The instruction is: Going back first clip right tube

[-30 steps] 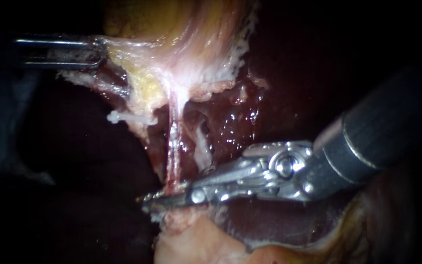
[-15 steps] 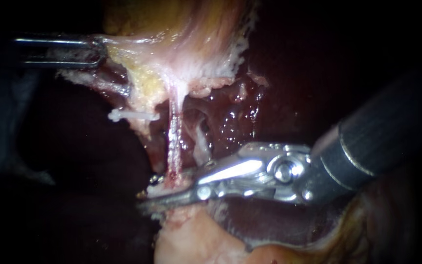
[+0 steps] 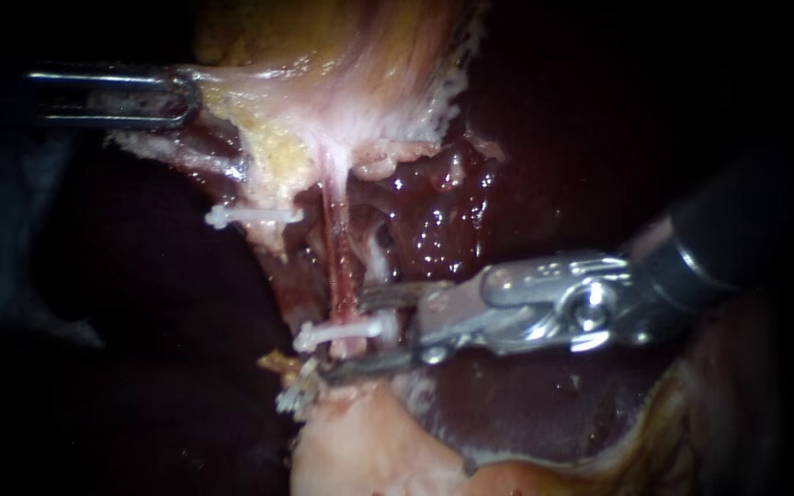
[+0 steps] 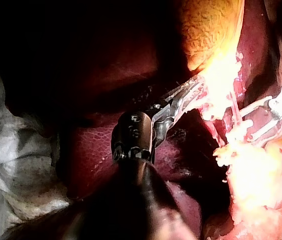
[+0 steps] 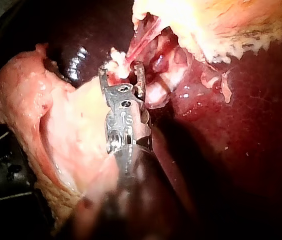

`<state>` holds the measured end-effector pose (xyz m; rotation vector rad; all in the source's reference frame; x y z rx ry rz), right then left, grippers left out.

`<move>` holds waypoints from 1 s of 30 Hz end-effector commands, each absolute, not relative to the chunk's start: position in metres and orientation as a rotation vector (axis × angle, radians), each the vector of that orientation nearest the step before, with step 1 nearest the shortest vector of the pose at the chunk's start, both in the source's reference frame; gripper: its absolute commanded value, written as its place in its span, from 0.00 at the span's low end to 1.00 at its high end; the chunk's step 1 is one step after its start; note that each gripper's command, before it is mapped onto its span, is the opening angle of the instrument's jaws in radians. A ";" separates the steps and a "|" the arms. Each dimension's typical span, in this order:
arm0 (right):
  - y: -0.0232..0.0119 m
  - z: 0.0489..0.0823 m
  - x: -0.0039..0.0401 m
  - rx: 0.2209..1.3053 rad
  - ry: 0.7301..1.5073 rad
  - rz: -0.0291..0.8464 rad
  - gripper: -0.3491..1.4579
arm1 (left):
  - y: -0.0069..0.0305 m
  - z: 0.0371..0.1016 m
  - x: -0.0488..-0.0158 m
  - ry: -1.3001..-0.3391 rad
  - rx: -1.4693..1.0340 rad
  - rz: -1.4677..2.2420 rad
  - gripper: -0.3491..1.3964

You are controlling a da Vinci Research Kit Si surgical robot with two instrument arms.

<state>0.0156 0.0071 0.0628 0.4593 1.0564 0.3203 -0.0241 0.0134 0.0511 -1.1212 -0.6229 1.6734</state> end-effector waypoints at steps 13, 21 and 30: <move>0.0112 0.0578 0.0041 0.328 1.059 0.203 0.47 | 0.0134 0.0512 -0.0241 -0.623 -1.122 1.672 0.00; 0.0117 0.0572 0.0020 0.359 1.086 0.172 0.47 | 0.0133 0.0513 -0.0241 -0.622 -1.122 1.673 0.00; 0.0115 0.0571 0.0019 0.372 1.101 0.165 0.47 | 0.0131 0.0523 -0.0260 -0.606 -1.121 1.671 0.00</move>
